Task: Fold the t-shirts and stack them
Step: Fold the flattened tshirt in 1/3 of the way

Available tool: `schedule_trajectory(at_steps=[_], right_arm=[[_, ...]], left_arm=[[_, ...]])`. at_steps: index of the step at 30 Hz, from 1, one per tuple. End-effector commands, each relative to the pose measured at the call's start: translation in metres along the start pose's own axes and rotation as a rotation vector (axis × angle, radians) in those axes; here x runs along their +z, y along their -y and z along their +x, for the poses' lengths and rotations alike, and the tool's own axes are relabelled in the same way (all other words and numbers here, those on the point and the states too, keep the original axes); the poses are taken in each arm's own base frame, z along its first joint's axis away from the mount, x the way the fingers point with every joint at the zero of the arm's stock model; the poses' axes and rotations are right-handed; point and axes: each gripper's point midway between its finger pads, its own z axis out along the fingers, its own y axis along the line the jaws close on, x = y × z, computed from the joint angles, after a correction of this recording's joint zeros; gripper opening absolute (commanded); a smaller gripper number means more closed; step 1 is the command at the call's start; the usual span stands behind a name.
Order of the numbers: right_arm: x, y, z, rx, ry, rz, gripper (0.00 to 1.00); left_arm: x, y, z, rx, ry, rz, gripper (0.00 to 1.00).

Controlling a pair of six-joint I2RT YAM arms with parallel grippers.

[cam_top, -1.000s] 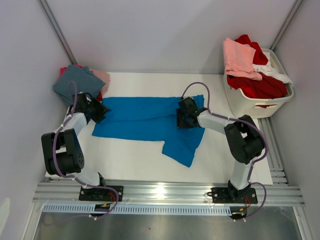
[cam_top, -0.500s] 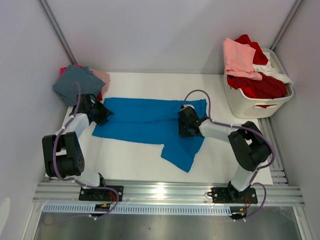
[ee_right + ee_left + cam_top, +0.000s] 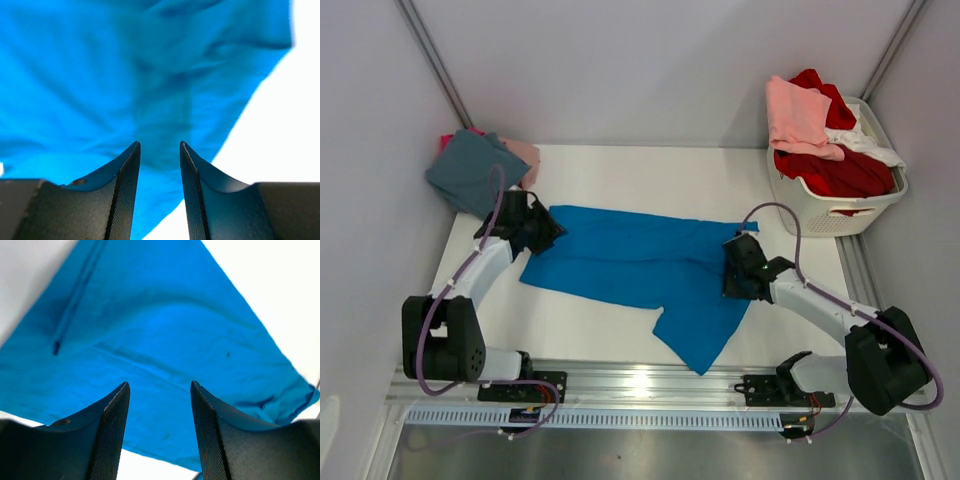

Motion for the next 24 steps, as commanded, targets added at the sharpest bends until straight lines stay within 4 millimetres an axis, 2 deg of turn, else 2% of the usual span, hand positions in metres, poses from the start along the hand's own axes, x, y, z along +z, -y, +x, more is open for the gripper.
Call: schedule_trajectory(at_steps=[1,4,5,7,8,10,11,12,13,14,15,16,17,18,19,20,21,22,23,24], right_arm=[[-0.010,0.014,-0.020,0.094,0.023,0.020,0.41],[-0.030,-0.005,-0.050,0.085,0.119,-0.085,0.41],[-0.045,-0.016,-0.070,0.092,0.205,-0.148,0.42],[-0.064,-0.024,-0.095,0.096,0.315,-0.199,0.46],[-0.071,-0.021,-0.114,0.121,0.399,-0.189,0.48],[-0.079,-0.013,-0.139,0.160,0.480,-0.156,0.50],[-0.079,-0.003,-0.155,0.189,0.522,-0.112,0.50],[-0.063,0.002,-0.158,0.187,0.497,-0.063,0.50],[-0.064,0.003,-0.175,0.195,0.519,-0.037,0.49],[-0.057,0.009,-0.183,0.202,0.517,0.007,0.49],[-0.050,0.015,-0.191,0.207,0.517,0.056,0.48],[-0.024,0.017,-0.190,0.194,0.463,0.105,0.46],[-0.025,0.015,-0.207,0.206,0.475,0.118,0.44],[-0.017,0.020,-0.213,0.212,0.468,0.157,0.42],[0.008,0.021,-0.208,0.192,0.414,0.198,0.40],[0.017,0.022,-0.209,0.185,0.392,0.221,0.38],[0.018,0.019,-0.224,0.189,0.403,0.229,0.36],[0.039,0.022,-0.219,0.176,0.359,0.273,0.35],[0.044,0.022,-0.218,0.172,0.336,0.290,0.34],[0.046,0.020,-0.229,0.169,0.348,0.291,0.34]], left_arm=[[-0.005,0.008,0.008,0.016,-0.005,0.005,0.56],[-0.009,0.016,0.008,0.036,0.006,0.039,0.56],[-0.009,0.018,0.009,0.038,0.008,0.048,0.56],[-0.012,0.029,0.003,0.052,0.033,0.103,0.57],[-0.013,0.034,0.000,0.060,0.042,0.123,0.57],[-0.007,0.037,0.000,0.079,0.030,0.134,0.58],[-0.008,0.045,-0.010,0.084,0.045,0.137,0.58],[-0.003,0.041,-0.012,0.081,0.044,0.110,0.59],[0.007,0.035,-0.011,0.078,0.021,0.079,0.59],[0.009,0.040,-0.019,0.077,0.028,0.077,0.59],[0.013,0.036,-0.020,0.069,0.022,0.060,0.59],[0.018,0.032,-0.020,0.059,0.012,0.045,0.59],[0.025,0.028,-0.024,0.044,0.003,0.029,0.59],[0.029,0.026,-0.025,0.037,-0.004,0.024,0.59],[0.033,0.023,-0.024,0.030,-0.017,0.019,0.59],[0.039,0.021,-0.027,0.023,-0.024,0.008,0.59],[0.042,0.018,-0.027,0.017,-0.033,-0.002,0.59],[0.043,0.021,-0.033,0.020,-0.028,0.001,0.59],[0.049,0.017,-0.031,0.014,-0.042,-0.009,0.59],[0.051,0.018,-0.030,0.012,-0.054,-0.007,0.59]])
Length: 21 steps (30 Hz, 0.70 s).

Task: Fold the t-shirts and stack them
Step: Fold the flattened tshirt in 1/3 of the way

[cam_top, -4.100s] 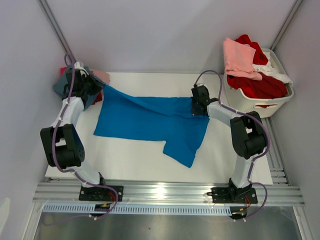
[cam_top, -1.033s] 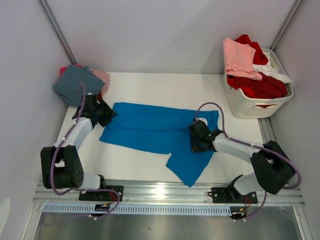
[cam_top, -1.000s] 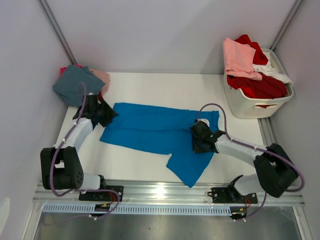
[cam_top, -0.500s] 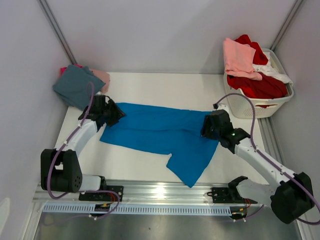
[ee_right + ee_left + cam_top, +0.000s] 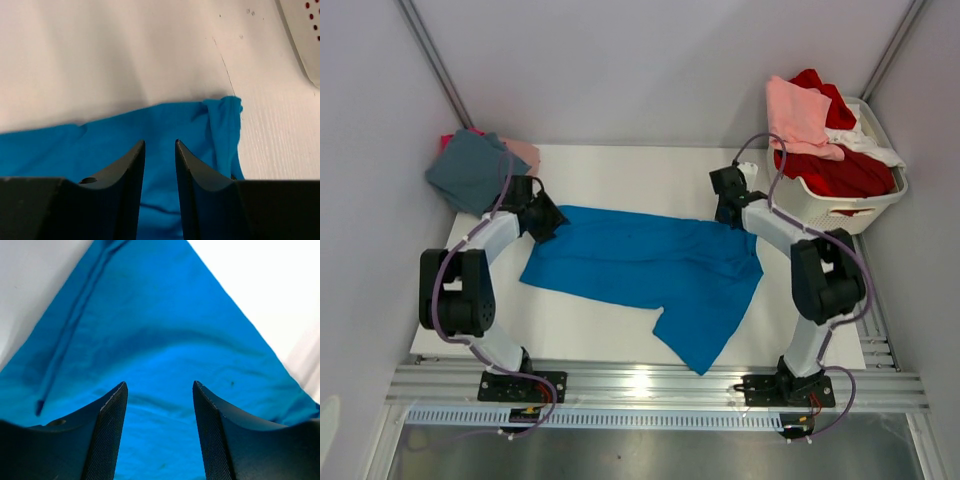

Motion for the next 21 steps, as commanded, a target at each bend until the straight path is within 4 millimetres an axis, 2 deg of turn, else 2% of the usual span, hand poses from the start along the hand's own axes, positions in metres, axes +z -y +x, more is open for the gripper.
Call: schedule_trajectory(at_steps=[1,2,3,4,5,9,13,17,21], right_arm=[[0.013,0.003,-0.021,-0.021,0.028,0.091,0.34],[0.025,0.005,-0.008,-0.049,-0.014,0.120,0.33],[0.029,0.005,-0.006,-0.062,-0.028,0.138,0.33],[0.031,0.001,-0.012,-0.064,-0.023,0.141,0.32],[0.039,0.005,-0.003,-0.085,-0.050,0.168,0.32],[0.049,0.011,0.007,-0.139,-0.067,0.231,0.29],[0.050,0.025,0.008,-0.198,-0.079,0.328,0.26],[0.045,0.049,0.002,-0.278,-0.052,0.474,0.26],[0.043,0.063,0.005,-0.348,-0.055,0.557,0.26]], left_arm=[[0.003,0.013,-0.016,0.012,0.003,0.037,0.59],[0.003,0.011,-0.025,-0.012,0.004,0.048,0.59],[0.009,0.010,-0.023,-0.019,-0.015,0.046,0.59],[0.012,0.009,-0.022,-0.023,-0.027,0.048,0.58],[0.017,0.012,-0.023,-0.023,-0.039,0.054,0.58],[0.026,0.015,-0.025,-0.027,-0.067,0.062,0.58],[0.038,0.018,-0.028,-0.027,-0.088,0.073,0.57],[0.045,0.022,-0.036,-0.038,-0.091,0.088,0.57],[0.052,0.020,-0.034,-0.048,-0.110,0.085,0.56]])
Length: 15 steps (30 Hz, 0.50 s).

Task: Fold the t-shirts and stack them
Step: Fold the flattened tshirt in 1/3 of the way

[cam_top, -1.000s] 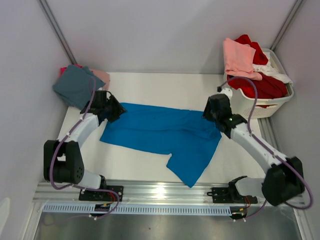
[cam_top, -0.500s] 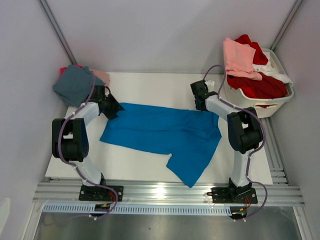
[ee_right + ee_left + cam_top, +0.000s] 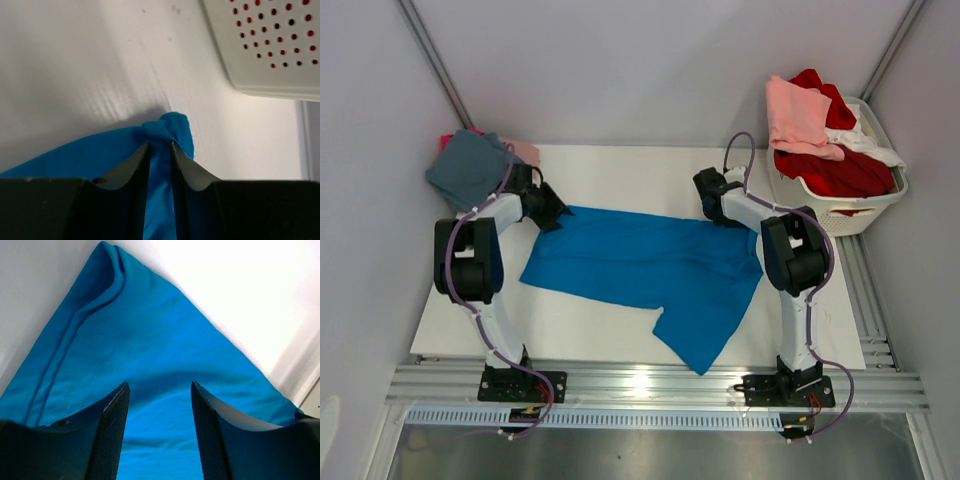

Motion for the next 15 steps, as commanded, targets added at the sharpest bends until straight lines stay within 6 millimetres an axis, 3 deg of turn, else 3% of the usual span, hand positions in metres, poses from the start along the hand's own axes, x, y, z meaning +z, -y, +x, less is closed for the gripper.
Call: schedule_trajectory(at_steps=[1,9,15], right_arm=[[0.000,0.026,-0.007,-0.069,0.034,0.155,0.26],[0.000,0.040,-0.001,-0.095,0.030,0.210,0.25],[0.004,0.052,0.004,-0.089,0.005,0.231,0.26]], left_arm=[[0.001,0.010,-0.010,0.009,-0.003,0.041,0.56],[0.003,0.001,-0.013,-0.013,-0.008,0.018,0.51],[-0.002,-0.017,-0.022,-0.071,0.006,-0.001,0.45]])
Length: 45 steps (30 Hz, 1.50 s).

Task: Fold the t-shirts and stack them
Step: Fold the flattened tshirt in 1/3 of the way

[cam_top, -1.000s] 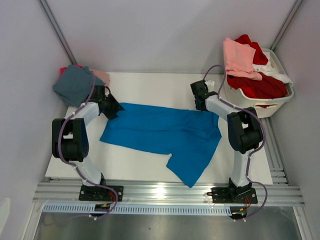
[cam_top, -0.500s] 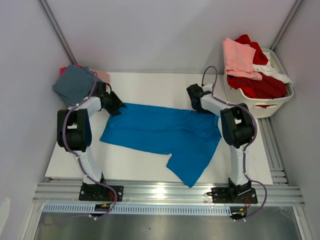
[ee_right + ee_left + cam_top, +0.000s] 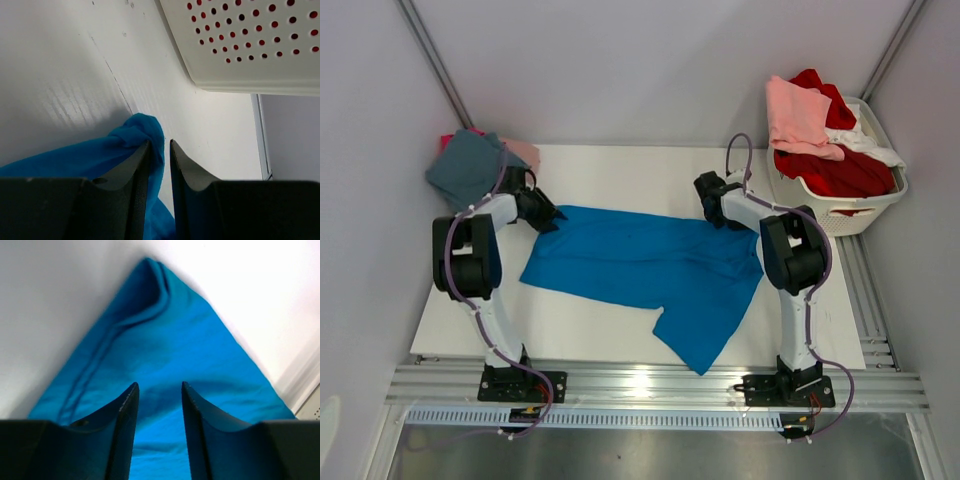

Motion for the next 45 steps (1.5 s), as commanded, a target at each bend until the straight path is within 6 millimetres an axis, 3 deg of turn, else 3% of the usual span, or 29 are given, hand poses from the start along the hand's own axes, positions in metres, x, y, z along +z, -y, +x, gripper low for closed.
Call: schedule_trajectory(at_steps=[1,6,7,10,11,13,16,19,20,22,23,24,27,29,33,35,36,38,39,41,45], right_arm=[[0.007,0.020,0.005,0.018,-0.022,0.058,0.26],[0.018,0.022,0.020,0.058,-0.076,0.014,0.25],[0.019,0.020,0.023,0.063,-0.090,-0.005,0.24],[0.021,0.017,0.030,0.068,-0.110,-0.028,0.16],[0.022,0.017,0.033,0.063,-0.118,-0.029,0.09],[0.022,0.018,0.034,0.067,-0.117,-0.034,0.05],[0.023,0.022,0.034,0.079,-0.118,-0.030,0.05],[0.013,0.016,0.025,0.108,-0.072,-0.097,0.13],[0.002,0.022,0.011,0.150,-0.027,-0.121,0.20],[-0.019,0.014,-0.009,0.181,0.060,-0.202,0.27],[-0.031,0.013,-0.020,0.198,0.099,-0.238,0.39],[-0.050,0.017,-0.041,0.245,0.163,-0.293,0.43],[-0.101,-0.007,-0.071,0.219,0.258,-0.501,0.50],[-0.143,-0.035,-0.081,0.166,0.301,-0.684,0.52],[-0.218,-0.092,-0.068,0.066,0.318,-1.011,0.54],[-0.253,-0.119,-0.055,0.054,0.288,-1.187,0.55],[-0.277,-0.134,-0.039,0.018,0.258,-1.294,0.55],[-0.292,-0.156,-0.025,0.006,0.209,-1.368,0.52],[-0.308,-0.167,-0.016,-0.009,0.182,-1.425,0.49],[-0.311,-0.187,0.001,-0.040,0.139,-1.441,0.42],[-0.320,-0.216,0.021,-0.069,0.075,-1.486,0.32]], left_arm=[[-0.012,-0.001,-0.021,-0.038,0.037,0.021,0.42],[-0.013,-0.012,-0.025,-0.070,0.038,0.016,0.32],[-0.013,-0.015,-0.026,-0.075,0.037,0.018,0.25],[-0.014,-0.018,-0.029,-0.087,0.042,0.020,0.11],[-0.014,-0.019,-0.029,-0.088,0.042,0.018,0.08],[-0.015,-0.022,-0.034,-0.093,0.052,0.012,0.03],[-0.020,-0.025,-0.039,-0.101,0.079,0.010,0.01],[-0.024,-0.020,-0.038,-0.097,0.093,0.046,0.01],[-0.024,-0.018,-0.034,-0.111,0.081,0.064,0.01],[-0.028,-0.011,-0.035,-0.105,0.094,0.101,0.02],[-0.026,-0.016,-0.028,-0.114,0.082,0.095,0.02],[-0.028,-0.016,-0.028,-0.115,0.084,0.095,0.03],[-0.032,-0.019,-0.022,-0.120,0.089,0.091,0.06],[-0.039,-0.019,-0.019,-0.123,0.100,0.092,0.09],[-0.047,-0.029,-0.006,-0.127,0.105,0.064,0.10],[-0.055,-0.030,-0.006,-0.120,0.127,0.061,0.10],[-0.056,-0.033,-0.002,-0.120,0.127,0.053,0.09],[-0.064,-0.037,0.000,-0.112,0.150,0.033,0.09],[-0.067,-0.040,0.003,-0.114,0.150,0.019,0.09],[-0.073,-0.045,0.006,-0.119,0.174,-0.001,0.09],[-0.108,-0.029,-0.002,-0.084,0.293,0.071,0.10]])
